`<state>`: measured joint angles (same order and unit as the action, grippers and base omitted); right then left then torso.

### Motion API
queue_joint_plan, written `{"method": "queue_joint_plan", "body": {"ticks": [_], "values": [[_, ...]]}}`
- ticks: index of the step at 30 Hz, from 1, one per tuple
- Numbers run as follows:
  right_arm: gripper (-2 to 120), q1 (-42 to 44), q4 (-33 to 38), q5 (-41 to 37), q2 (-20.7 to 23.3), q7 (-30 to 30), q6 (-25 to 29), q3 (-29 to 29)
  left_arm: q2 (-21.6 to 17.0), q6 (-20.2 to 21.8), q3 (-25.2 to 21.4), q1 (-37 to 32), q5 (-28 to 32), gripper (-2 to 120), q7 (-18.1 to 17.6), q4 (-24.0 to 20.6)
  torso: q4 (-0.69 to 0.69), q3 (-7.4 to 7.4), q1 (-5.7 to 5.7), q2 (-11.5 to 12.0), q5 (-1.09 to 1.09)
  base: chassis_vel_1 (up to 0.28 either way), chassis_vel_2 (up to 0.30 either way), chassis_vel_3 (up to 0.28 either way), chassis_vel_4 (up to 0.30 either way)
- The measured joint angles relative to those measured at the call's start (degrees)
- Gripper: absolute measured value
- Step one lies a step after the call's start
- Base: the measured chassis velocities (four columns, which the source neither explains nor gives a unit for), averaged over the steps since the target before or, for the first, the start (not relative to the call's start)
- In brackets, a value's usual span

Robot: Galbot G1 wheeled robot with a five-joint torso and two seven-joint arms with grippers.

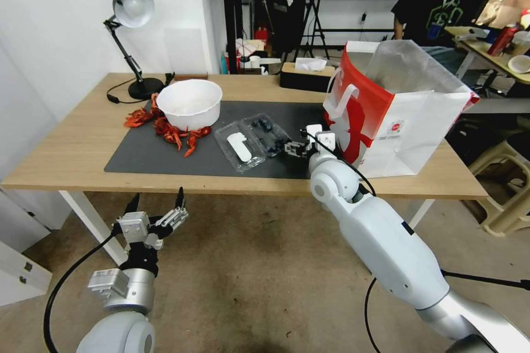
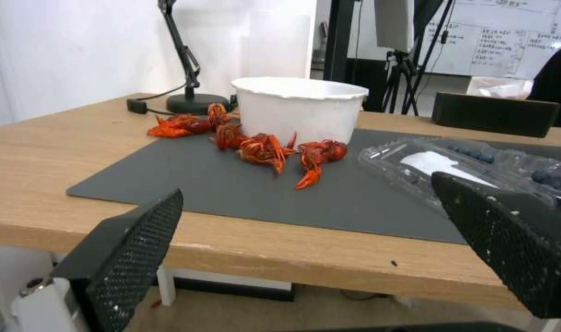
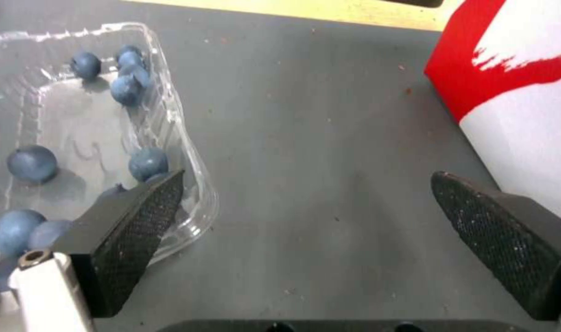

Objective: Close the takeout container lid, then place the container into the takeout bag.

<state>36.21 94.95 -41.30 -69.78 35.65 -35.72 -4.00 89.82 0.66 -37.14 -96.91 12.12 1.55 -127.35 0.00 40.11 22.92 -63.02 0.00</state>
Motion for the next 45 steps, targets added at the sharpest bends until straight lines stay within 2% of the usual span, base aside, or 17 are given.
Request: {"method": "queue_joint_plan", "body": {"ticks": [26,45], "values": [[100,1.5,4.0,-3.2,0.8,1.4,-6.1,1.7,0.3,-1.6,0.2,-0.1,0.0,100,-0.3,0.9,-0.01,0.00,-0.02,0.0,0.00,0.000,0.000,0.000,0.000],[100,3.0,6.1,-3.3,0.4,1.0,-6.2,2.1,0.4,-2.6,0.3,-0.1,-0.2,100,-1.0,1.4,0.00,0.00,-0.01,0.0,0.00,0.000,0.000,0.000,0.000]]}}
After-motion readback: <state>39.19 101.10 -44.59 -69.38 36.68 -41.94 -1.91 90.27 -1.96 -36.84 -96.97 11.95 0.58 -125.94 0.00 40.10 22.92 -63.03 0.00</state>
